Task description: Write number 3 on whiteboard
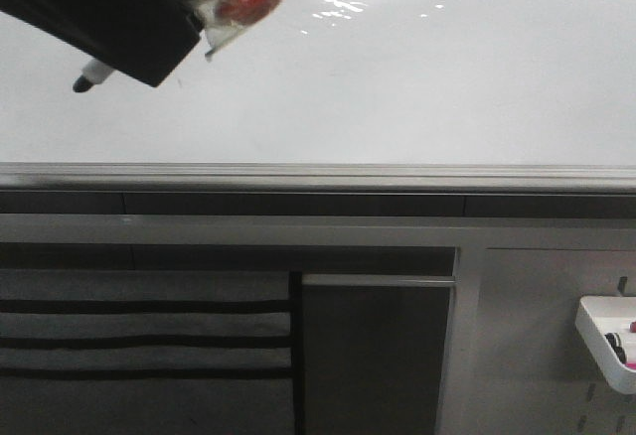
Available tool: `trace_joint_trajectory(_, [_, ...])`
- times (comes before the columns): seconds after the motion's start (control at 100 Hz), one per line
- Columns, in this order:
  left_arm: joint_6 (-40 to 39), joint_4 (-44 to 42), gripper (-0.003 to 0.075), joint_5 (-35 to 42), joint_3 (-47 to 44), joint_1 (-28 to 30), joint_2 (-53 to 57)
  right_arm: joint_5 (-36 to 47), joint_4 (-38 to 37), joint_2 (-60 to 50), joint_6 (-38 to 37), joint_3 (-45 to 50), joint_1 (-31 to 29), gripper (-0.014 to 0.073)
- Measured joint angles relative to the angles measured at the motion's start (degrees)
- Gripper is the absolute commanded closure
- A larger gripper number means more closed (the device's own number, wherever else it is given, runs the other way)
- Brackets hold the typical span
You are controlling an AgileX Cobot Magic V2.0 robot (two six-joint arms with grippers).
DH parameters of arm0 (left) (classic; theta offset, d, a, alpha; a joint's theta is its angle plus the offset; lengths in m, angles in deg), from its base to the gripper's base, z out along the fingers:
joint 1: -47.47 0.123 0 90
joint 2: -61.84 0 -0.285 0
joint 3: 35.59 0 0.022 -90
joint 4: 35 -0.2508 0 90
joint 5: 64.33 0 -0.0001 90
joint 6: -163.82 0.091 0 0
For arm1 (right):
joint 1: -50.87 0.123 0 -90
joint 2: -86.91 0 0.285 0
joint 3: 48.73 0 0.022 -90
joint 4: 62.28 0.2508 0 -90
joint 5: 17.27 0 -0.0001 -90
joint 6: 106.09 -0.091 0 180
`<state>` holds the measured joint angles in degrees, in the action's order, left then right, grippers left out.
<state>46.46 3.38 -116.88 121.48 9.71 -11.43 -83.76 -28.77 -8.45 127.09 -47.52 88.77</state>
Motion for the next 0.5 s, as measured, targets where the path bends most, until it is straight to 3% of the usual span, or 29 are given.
trace_joint_trajectory(0.35, [0.13, -0.10, 0.0729, -0.12, 0.00, -0.08, 0.00, 0.00, -0.67, 0.00, 0.12, 0.00, 0.00, 0.0582])
trace_joint_trajectory(0.42, [0.13, -0.10, 0.0678, -0.12, 0.00, -0.08, -0.04, 0.00, -0.82, 0.00, 0.12, 0.00, 0.00, 0.0582])
trace_joint_trajectory(0.5, [0.22, -0.10, 0.0560, -0.01, 0.00, -0.08, -0.04, 0.00, -0.87, 0.00, 0.12, 0.00, 0.00, 0.0582])
